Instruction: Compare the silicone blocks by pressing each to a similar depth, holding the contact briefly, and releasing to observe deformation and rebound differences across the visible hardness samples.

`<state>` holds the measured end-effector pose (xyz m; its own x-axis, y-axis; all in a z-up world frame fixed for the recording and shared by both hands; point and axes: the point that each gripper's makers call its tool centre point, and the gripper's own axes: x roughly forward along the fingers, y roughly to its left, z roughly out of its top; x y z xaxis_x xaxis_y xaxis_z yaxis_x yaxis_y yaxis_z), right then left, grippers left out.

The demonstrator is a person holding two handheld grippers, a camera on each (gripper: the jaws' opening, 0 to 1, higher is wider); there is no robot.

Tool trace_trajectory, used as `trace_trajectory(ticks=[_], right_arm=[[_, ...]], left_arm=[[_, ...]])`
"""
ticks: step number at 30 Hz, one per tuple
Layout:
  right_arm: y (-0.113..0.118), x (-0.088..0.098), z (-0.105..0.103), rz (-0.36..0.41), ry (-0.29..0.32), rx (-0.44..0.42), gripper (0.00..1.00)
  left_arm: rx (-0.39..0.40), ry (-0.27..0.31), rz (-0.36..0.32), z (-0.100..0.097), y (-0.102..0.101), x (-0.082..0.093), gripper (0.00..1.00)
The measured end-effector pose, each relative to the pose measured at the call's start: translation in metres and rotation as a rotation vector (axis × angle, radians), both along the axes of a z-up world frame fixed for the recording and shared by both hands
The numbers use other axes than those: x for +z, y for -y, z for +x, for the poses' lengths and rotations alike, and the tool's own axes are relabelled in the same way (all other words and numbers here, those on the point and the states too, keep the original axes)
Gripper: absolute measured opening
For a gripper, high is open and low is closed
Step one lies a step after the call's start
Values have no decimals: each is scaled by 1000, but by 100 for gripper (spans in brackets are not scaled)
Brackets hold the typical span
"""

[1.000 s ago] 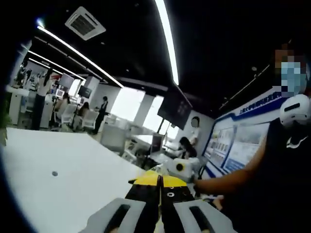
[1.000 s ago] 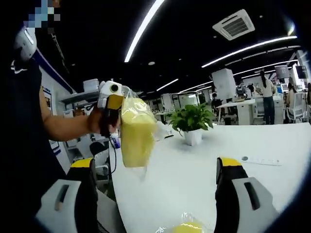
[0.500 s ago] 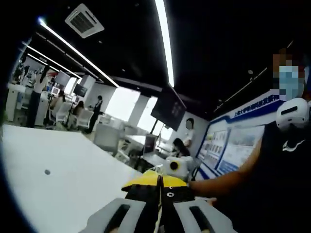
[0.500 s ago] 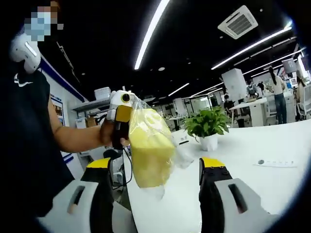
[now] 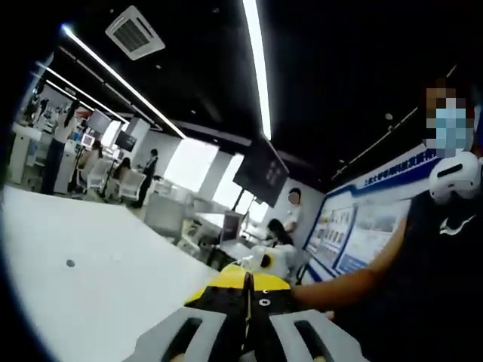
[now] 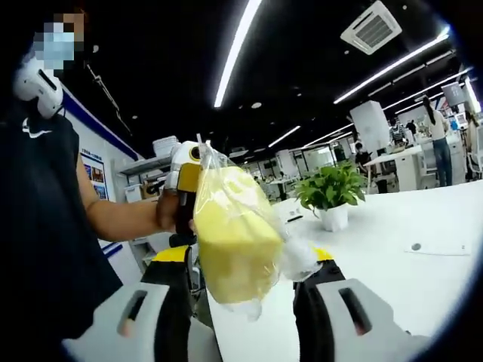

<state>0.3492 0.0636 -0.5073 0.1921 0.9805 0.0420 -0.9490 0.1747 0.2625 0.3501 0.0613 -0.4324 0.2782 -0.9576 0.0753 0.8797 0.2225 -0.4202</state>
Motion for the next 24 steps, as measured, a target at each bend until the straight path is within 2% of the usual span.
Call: trace_trajectory(ticks=[5,10,13,20,24], right_arm=[[-4,3,-6,7,5,17,42],[-4,5,-8,18,-2,17,34],[-2,3,-7,9,-16,7,32],[-1,0,-7,-35,-5,14,26],[-2,1,-4,-48,-46,20,23]], left_arm=[[3,-3,6,-4,2,-4,0],[15,-11,1,-3,1,-7,0],[22,-15,7,-2,-1,-10,0],[33,-12,36,0,-4,-13,0],[44,-16,33,2,-6,-12,0]])
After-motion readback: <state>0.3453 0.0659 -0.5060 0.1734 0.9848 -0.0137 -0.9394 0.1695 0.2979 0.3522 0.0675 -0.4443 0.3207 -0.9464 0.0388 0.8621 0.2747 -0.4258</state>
